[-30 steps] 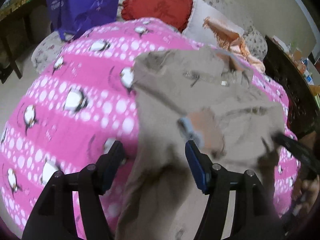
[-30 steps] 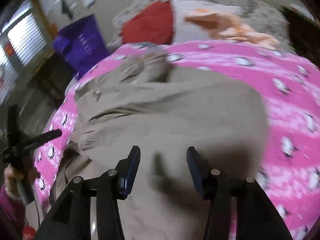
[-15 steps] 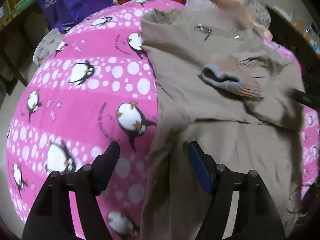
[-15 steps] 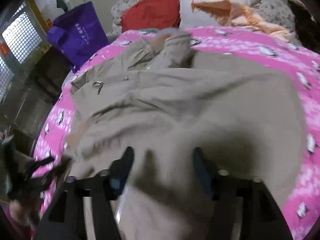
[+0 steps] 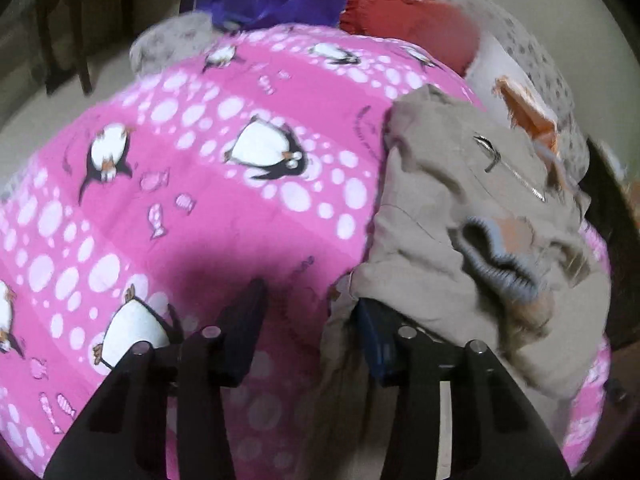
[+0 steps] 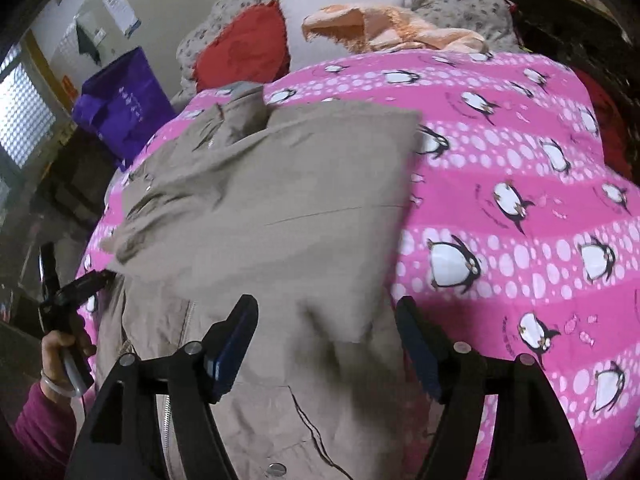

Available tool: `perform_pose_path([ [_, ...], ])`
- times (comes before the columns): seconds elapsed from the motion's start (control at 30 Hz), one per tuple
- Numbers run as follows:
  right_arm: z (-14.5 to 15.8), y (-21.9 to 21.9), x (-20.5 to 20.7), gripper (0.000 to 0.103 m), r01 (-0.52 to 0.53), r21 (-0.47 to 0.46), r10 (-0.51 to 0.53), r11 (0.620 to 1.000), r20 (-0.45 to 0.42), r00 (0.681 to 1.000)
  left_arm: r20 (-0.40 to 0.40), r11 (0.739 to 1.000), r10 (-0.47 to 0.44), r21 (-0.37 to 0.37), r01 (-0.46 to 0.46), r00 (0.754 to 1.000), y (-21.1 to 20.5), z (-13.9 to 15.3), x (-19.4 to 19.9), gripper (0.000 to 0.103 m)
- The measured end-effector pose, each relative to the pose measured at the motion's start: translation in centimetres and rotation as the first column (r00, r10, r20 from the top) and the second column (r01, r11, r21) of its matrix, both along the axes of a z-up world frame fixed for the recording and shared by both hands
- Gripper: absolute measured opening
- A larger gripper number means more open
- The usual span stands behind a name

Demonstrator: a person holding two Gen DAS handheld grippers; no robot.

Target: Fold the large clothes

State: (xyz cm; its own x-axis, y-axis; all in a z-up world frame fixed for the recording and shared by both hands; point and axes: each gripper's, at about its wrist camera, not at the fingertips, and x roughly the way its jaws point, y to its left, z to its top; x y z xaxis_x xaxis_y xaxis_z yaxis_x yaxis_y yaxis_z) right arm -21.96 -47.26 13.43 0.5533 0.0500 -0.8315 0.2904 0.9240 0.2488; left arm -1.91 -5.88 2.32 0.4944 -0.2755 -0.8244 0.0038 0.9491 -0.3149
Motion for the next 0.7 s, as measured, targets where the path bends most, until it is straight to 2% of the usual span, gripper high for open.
perform_pose_path([
  [0.03, -0.2, -0.4, -0.2, 0.074, 0.015, 0.010, -0.015, 1.000, -0.008, 1.000, 0.000, 1.000, -0.018, 0.014, 0.018, 1.000, -0.3, 0.3, 0.0, 0.043],
  [0.13, -1.0, -1.6, -0.6, 0.076, 0.064, 0.040, -0.064, 0.997, -0.019, 0.998, 0.045, 0.989, -0.092, 0.119, 0.086, 0.995, -1.9, 1.8, -0.7, 0.043],
  [0.27, -2.5, -2.1, 0.8, 0.077, 0.109, 0.077, -0.107, 0.991, -0.031, 0.994, 0.049, 0.978, -0.122, 0.174, 0.111, 0.991, -2.7, 2.1, -1.2, 0.043],
  [0.33, -3.3, -1.5, 2.3, 0.076, 0.083, 0.072, -0.081, 0.994, -0.025, 0.996, 0.023, 0.982, -0.105, 0.159, 0.100, 0.994, -2.2, 1.6, -1.0, 0.043],
  [0.37, -4.1, -1.2, 3.5, 0.072, 0.051, 0.056, -0.048, 0.997, -0.040, 0.998, 0.003, 0.986, -0.099, 0.138, 0.098, 0.995, -1.9, 1.4, -0.7, 0.043],
  [0.47, -6.5, -1.3, 5.9, 0.071, 0.067, -0.086, -0.080, 0.994, -0.157, 0.984, -0.033, 0.993, -0.098, 0.070, 0.100, 0.995, -0.6, 1.7, -1.7, 0.048],
  [0.53, -6.5, -2.0, 5.7, 0.073, 0.077, -0.036, -0.082, 0.996, -0.167, 0.983, -0.021, 0.990, -0.121, 0.074, 0.122, 0.992, -0.2, 2.8, -3.1, 0.053],
  [0.6, -5.3, -2.2, 4.5, 0.073, 0.082, 0.026, -0.077, 0.996, -0.139, 0.987, -0.003, 0.984, -0.162, 0.070, 0.162, 0.987, 0.2, 3.8, -4.6, 0.060],
  [0.67, -4.2, -2.0, 2.6, 0.074, 0.033, 0.067, -0.025, 0.997, -0.110, 0.994, 0.001, 0.977, -0.205, 0.055, 0.205, 0.979, 0.3, 4.4, -6.2, 0.070],
  [0.7, -3.9, -1.9, 1.8, 0.075, 0.014, 0.074, -0.006, 0.997, -0.109, 0.994, -0.004, 0.972, -0.229, 0.051, 0.229, 0.974, 0.2, 4.5, -6.9, 0.071],
])
